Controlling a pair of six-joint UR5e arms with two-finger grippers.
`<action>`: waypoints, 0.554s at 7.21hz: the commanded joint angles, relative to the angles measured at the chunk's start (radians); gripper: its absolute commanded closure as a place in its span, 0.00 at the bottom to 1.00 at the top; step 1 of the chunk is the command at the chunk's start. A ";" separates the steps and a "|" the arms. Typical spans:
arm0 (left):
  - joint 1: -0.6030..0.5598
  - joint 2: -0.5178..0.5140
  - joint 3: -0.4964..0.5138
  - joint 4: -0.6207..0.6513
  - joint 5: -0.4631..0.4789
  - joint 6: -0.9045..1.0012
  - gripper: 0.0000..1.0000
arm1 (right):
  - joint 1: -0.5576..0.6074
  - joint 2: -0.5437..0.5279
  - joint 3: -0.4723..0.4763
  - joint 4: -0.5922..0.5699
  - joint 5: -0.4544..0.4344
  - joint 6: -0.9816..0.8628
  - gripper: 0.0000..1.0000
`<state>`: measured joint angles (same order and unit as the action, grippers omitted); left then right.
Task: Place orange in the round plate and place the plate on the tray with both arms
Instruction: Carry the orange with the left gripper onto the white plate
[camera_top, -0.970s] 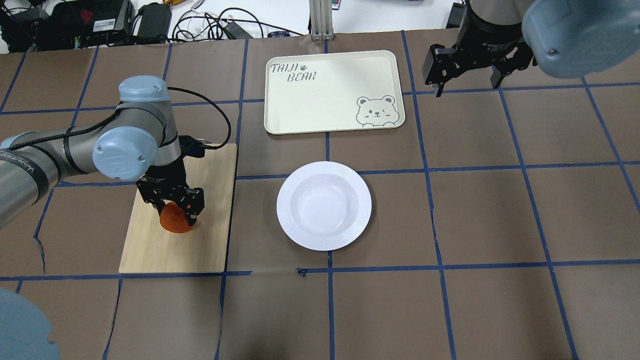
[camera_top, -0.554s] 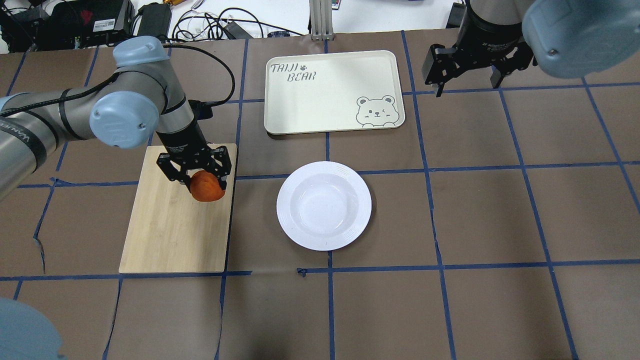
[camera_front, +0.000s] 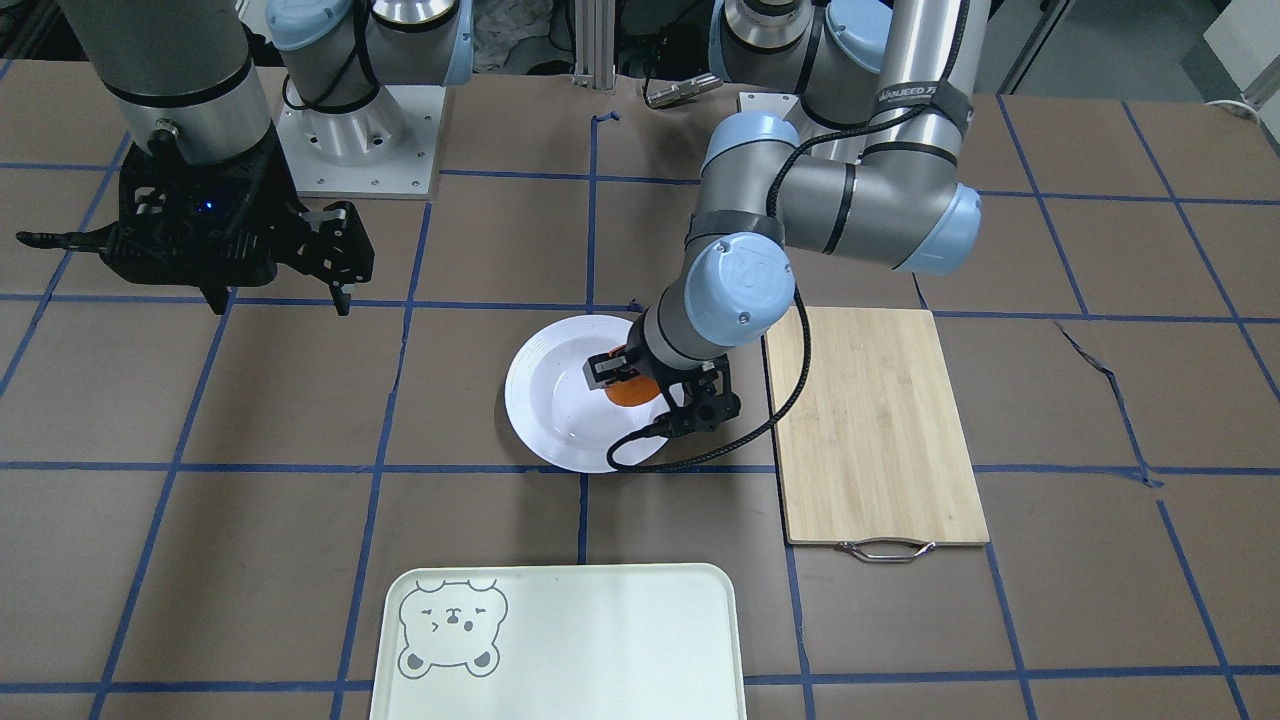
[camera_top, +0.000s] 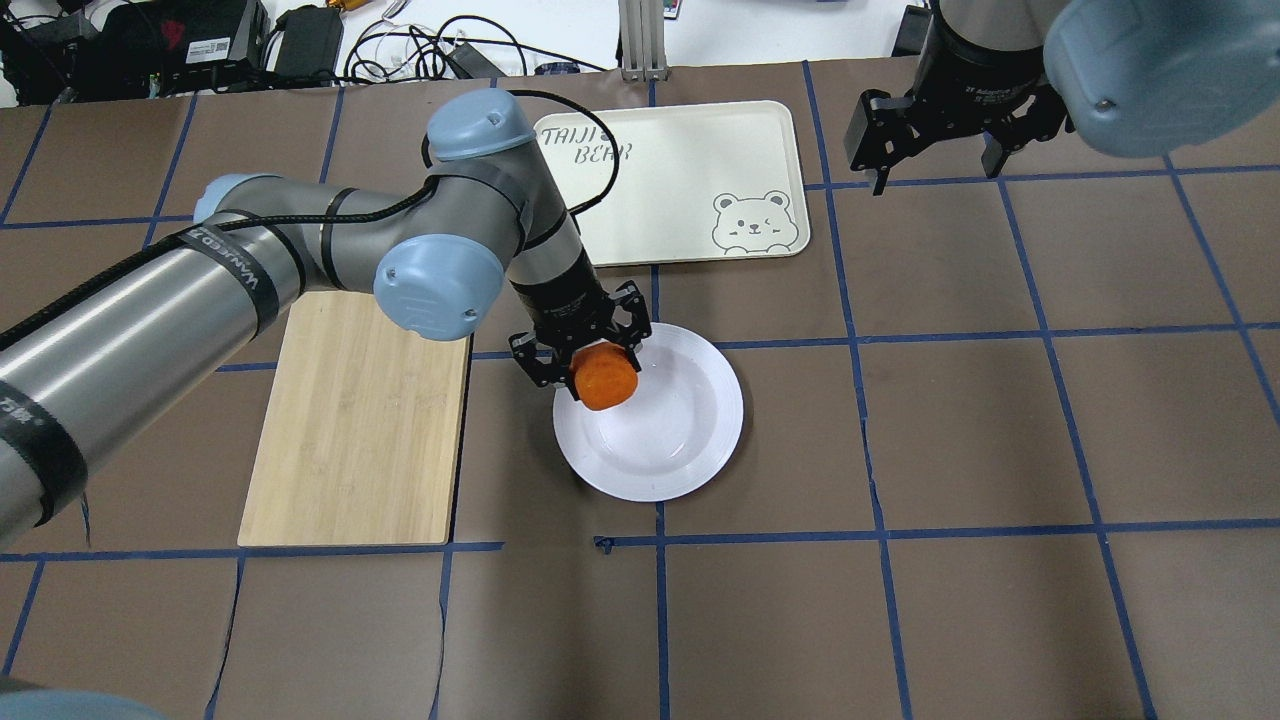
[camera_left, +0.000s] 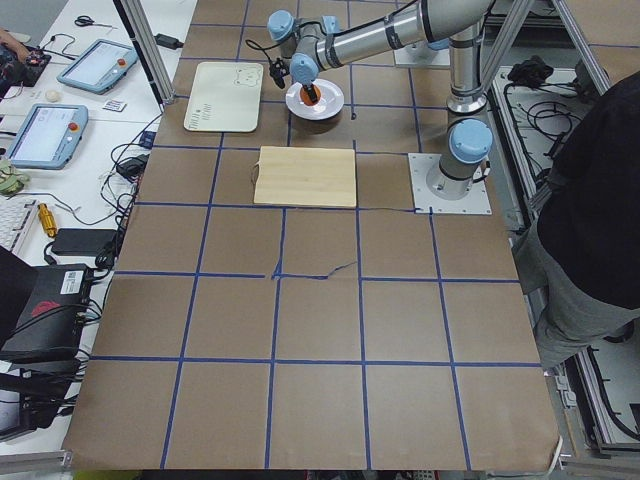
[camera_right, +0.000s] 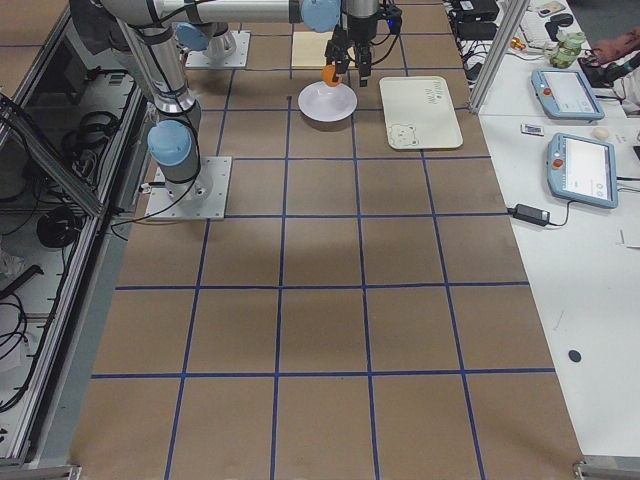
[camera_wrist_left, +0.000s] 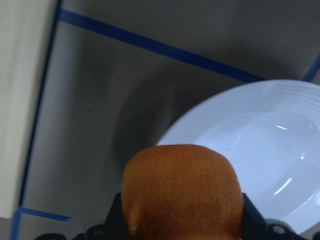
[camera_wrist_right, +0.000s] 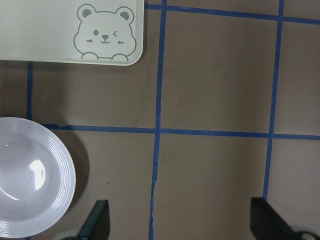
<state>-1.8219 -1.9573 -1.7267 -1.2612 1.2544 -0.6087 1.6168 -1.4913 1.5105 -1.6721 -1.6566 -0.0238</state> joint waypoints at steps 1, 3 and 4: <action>-0.046 -0.054 -0.043 0.119 -0.047 -0.061 1.00 | 0.000 0.000 0.000 0.002 0.000 -0.001 0.00; -0.046 -0.039 -0.034 0.123 0.043 -0.046 0.00 | -0.008 0.008 0.035 -0.073 0.021 -0.041 0.00; -0.036 -0.019 0.002 0.118 0.138 -0.033 0.00 | -0.017 0.006 0.066 -0.116 0.044 -0.047 0.00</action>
<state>-1.8649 -1.9965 -1.7546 -1.1430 1.2924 -0.6541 1.6083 -1.4845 1.5418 -1.7368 -1.6354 -0.0606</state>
